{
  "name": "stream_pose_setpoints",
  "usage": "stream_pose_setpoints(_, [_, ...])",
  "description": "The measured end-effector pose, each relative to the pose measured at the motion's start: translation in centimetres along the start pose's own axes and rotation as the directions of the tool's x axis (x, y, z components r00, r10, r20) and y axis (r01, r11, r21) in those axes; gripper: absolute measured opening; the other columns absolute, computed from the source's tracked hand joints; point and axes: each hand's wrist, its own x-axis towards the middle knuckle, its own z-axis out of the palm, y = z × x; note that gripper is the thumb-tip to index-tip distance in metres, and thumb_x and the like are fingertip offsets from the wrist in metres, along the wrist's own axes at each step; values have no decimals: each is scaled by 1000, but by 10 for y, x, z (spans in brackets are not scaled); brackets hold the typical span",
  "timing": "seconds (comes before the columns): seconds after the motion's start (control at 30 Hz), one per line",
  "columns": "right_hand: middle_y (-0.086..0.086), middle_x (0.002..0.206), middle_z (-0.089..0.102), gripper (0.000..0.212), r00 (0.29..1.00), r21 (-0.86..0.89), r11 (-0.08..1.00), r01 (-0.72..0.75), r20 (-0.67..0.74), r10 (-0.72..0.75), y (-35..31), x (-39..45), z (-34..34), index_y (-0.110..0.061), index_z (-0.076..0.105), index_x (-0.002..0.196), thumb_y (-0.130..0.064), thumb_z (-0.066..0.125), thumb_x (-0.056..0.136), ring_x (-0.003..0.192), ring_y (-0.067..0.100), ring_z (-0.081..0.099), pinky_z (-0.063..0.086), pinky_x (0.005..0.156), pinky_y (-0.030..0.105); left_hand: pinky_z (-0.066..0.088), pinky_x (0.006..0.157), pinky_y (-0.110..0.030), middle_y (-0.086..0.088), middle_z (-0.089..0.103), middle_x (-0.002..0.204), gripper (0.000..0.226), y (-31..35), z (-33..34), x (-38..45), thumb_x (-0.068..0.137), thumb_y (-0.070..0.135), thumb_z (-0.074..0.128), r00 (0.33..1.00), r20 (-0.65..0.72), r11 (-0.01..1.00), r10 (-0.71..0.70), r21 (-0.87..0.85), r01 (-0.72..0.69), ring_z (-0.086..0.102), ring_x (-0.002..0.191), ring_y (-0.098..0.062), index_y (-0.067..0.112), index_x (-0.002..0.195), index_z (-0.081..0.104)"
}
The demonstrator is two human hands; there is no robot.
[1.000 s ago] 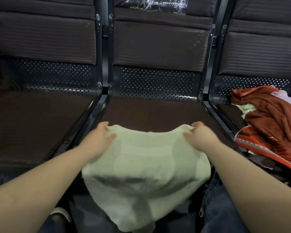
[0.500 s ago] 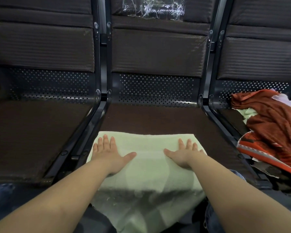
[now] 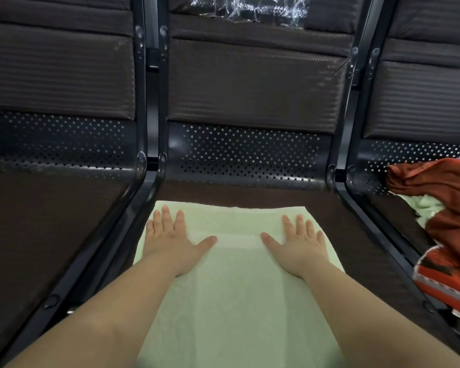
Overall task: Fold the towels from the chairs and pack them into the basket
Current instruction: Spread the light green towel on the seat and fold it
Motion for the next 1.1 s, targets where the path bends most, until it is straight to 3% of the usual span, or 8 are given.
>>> stream_pose_setpoints(0.5, [6, 161, -1, 83, 987, 22, 998, 52, -150, -48, -14, 107, -5, -24, 8, 153, -72, 20, 87, 148, 24, -3, 1, 119, 43, -4, 120, -40, -9, -11, 160, 99, 8, -8, 105, 80, 82, 22, 995, -96, 999, 15, -44, -19, -11, 147, -25, 20, 153, -2])
stream_pose_setpoints(0.6, [10, 156, 19, 71, 939, 42, 995, 92, -336, -73, -15, 99, -7, -20, 28, 148, -62, 34, 91, 144, 26, 15, 11, 117, 40, 13, 115, -37, -11, 27, 151, 84, 11, -9, 99, 82, 73, 41, 941, -331, 995, 69, -47, -89, 19, 141, -27, 17, 144, 31])
stream_pose_setpoints(0.67, [9, 138, 42, 53, 858, -35, 989, 145, -493, -143, -16, 90, -8, -18, 46, 136, -49, 42, 93, 128, 27, 37, 27, 105, 38, 28, 100, -34, -5, 48, 121, 57, 14, -12, 92, 85, 62, 51, 849, -505, 986, 157, 40, -159, 42, 116, -24, 16, 120, 50])
stream_pose_setpoints(0.7, [7, 127, 48, 45, 846, -64, 983, 174, -501, -182, -17, 85, -9, -17, 52, 129, -44, 43, 94, 117, 27, 45, 34, 95, 37, 30, 94, -34, -3, 51, 112, 46, 15, -14, 87, 88, 57, 50, 835, -513, 980, 199, 86, -181, 45, 107, -23, 16, 111, 52])
stream_pose_setpoints(0.8, [4, 125, 48, 43, 929, 60, 977, 206, -324, -177, -19, 68, -12, -20, 52, 128, -45, 38, 97, 110, 27, 52, 41, 81, 34, 32, 92, -33, -3, 55, 111, 36, 16, -13, 71, 97, 48, 39, 897, -383, 975, 220, 110, -192, 48, 104, -22, 15, 108, 52])
stream_pose_setpoints(0.9, [3, 137, 41, 56, 956, -29, 972, 235, -173, -236, -15, 47, -20, -25, 41, 141, -55, 38, 94, 126, 25, 41, 40, 100, 37, 32, 101, -36, -5, 46, 126, 49, 12, -20, 50, 97, 53, 34, 948, -216, 971, 234, 110, -214, 43, 117, -24, 16, 127, 45])
stream_pose_setpoints(1.03, [2, 151, 29, 67, 962, -116, 955, 272, 22, -272, -7, 4, -26, -26, 26, 148, -61, 36, 92, 136, 24, 29, 31, 110, 40, 16, 117, -40, -6, 13, 158, 73, 5, -30, 1, 94, 63, 28, 964, 111, 959, 242, 122, -255, 15, 144, -26, 21, 152, 14])
stream_pose_setpoints(1.1, [1, 154, 24, 70, 964, -127, 958, 257, 94, -247, -2, -21, -26, -27, 21, 150, -62, 36, 92, 139, 25, 27, 28, 112, 40, 8, 119, -41, -4, -6, 161, 77, -2, -31, -27, 94, 64, 26, 950, 215, 956, 226, 140, -259, 0, 148, -24, 23, 153, 0])
